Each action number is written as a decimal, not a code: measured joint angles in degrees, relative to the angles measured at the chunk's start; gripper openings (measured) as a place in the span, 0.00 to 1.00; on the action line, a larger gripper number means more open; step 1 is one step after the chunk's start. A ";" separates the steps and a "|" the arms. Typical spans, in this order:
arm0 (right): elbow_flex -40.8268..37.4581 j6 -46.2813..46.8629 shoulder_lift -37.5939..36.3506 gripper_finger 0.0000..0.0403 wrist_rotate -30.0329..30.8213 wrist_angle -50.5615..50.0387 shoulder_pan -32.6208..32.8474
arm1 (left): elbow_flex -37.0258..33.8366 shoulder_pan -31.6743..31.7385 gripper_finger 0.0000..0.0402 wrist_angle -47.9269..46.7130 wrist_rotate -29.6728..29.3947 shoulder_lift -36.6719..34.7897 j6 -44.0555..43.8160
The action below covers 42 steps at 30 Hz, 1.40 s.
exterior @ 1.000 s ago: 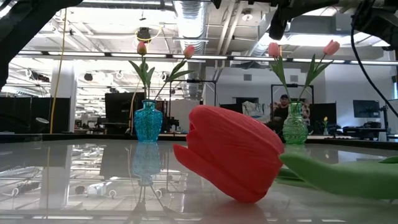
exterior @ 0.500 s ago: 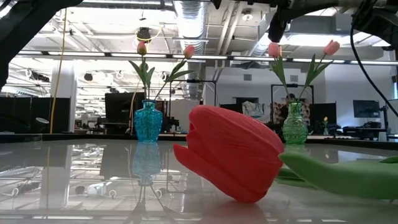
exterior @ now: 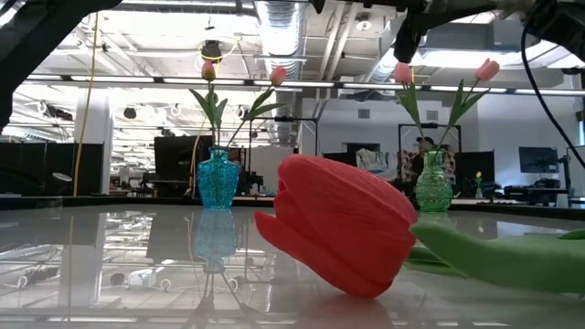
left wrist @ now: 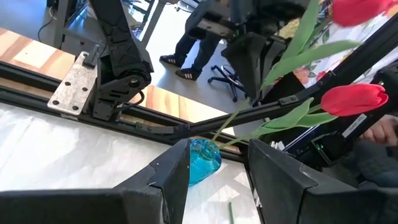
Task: Sort flowers into vase by color
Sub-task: Put the left red tulip into the right blue vase, then put the red tulip into the bottom blue vase
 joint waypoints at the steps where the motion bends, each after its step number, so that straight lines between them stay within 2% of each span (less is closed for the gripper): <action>1: -0.74 0.59 0.18 0.06 -0.18 0.04 0.00 | 0.00 0.00 0.38 -0.03 0.00 0.00 0.00; 5: -3.67 3.81 0.72 0.08 -1.98 0.45 0.00 | 0.00 0.00 0.38 -0.53 0.00 0.00 0.02; 13: -3.93 5.94 0.54 0.10 -6.78 1.31 -0.09 | 0.00 0.00 0.38 -0.83 0.08 0.00 0.04; 23: -3.93 5.81 -1.99 0.12 -7.19 1.77 -0.07 | 0.00 0.00 0.38 -0.83 0.11 0.00 1.05; 34: -3.88 3.02 -5.00 0.33 -8.06 4.93 -0.07 | 0.00 0.00 0.38 -3.49 0.16 0.02 0.98; 38: -3.88 2.95 -6.61 0.40 -11.31 6.61 -0.07 | 0.00 0.00 0.38 -4.11 0.26 0.02 1.05; 42: -3.86 2.91 -8.90 0.43 -15.10 8.75 -0.07 | 0.00 0.00 0.38 -5.07 0.28 0.02 1.97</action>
